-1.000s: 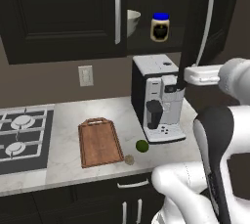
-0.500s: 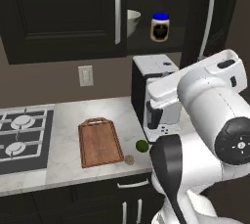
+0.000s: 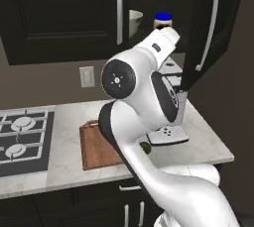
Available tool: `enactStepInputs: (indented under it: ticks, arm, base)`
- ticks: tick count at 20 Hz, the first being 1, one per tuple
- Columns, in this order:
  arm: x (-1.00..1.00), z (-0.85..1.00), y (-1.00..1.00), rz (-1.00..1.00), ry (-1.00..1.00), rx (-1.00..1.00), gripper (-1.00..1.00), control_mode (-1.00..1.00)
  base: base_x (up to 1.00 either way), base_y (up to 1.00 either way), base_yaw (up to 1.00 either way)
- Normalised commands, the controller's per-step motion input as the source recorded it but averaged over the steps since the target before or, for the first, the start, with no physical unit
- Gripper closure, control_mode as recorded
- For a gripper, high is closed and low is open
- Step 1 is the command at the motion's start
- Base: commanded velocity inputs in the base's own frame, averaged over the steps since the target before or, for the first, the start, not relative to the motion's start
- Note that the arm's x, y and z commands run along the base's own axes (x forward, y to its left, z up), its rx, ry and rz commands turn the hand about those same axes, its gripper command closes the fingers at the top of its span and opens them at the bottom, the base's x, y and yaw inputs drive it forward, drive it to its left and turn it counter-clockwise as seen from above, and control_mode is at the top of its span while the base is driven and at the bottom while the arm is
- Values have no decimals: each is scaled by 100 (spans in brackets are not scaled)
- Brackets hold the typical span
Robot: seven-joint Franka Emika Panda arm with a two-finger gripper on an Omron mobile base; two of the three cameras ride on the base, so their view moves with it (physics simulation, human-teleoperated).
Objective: Open the cabinet. Place the bowl and condiment on the counter. Then place the lime and garlic on the cutting board.
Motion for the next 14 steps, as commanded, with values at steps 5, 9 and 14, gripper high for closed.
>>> enactStepInputs:
  ticks: [5, 9, 14]
  arm:
    - [100, -20, -65, -32, 36, -22, -100, -100]
    - [79, 0, -99, -30, 31, -10, -100, -100]
    - [-29, 0, -100, -27, 7, -2, -100, -100]
  base:
    - [0, 0, 0]
    - [0, 0, 0]
    - [0, 0, 0]
